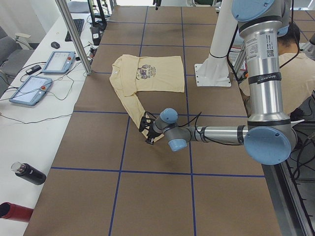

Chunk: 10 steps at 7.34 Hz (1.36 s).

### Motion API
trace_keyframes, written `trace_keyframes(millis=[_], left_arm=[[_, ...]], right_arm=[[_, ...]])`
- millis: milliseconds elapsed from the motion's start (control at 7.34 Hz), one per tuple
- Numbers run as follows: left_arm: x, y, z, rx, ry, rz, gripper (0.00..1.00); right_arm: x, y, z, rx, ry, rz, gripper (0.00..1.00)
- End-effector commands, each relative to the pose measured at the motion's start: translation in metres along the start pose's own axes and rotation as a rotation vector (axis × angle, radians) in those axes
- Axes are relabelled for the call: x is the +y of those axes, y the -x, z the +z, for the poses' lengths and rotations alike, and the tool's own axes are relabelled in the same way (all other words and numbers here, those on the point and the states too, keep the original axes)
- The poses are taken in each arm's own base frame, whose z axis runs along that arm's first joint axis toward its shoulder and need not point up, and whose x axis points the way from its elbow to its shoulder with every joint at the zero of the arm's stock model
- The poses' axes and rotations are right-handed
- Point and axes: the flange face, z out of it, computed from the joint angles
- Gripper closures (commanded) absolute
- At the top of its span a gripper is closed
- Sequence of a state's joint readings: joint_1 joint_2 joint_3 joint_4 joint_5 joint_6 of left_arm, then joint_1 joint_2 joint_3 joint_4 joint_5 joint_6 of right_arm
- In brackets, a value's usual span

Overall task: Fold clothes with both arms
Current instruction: 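Lay the sleeve down, open and withdraw right gripper while left gripper reaches other cuff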

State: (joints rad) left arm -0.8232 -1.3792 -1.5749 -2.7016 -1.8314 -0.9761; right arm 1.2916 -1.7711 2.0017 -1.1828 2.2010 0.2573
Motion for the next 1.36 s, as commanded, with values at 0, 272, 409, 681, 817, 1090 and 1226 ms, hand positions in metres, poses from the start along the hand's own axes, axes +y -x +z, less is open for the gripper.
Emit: trace_keyframes(millis=[0,272,409,681,817,1090,1226], left_arm=[[0.0105,0.0019,0.0013,0.000,0.018,0.010,0.54],[0.0155,0.0021,0.0045,-0.001,0.029,0.016,0.54],[0.0159,0.0008,0.0053,0.002,0.028,0.019,0.54],[0.0172,0.0041,0.0072,-0.005,0.029,0.019,0.54],[0.0173,0.0048,0.0075,-0.008,0.029,0.020,0.56],[0.0178,0.0054,0.0079,-0.008,0.031,0.021,0.74],[0.0172,0.0046,0.0081,-0.007,0.030,0.023,0.85]], right_arm=[[0.0002,-0.0004,0.0000,0.003,0.000,0.001,0.01],[0.0009,-0.0020,0.0017,0.005,0.003,0.002,0.01],[-0.0003,-0.0018,0.0019,0.005,0.002,0.001,0.01],[-0.0003,-0.0017,0.0019,0.003,0.002,0.002,0.01],[-0.0003,-0.0017,0.0019,0.003,0.002,0.003,0.01],[-0.0018,-0.0010,0.0016,0.003,0.000,0.001,0.01],[-0.0025,-0.0007,0.0014,0.002,-0.002,0.001,0.01]])
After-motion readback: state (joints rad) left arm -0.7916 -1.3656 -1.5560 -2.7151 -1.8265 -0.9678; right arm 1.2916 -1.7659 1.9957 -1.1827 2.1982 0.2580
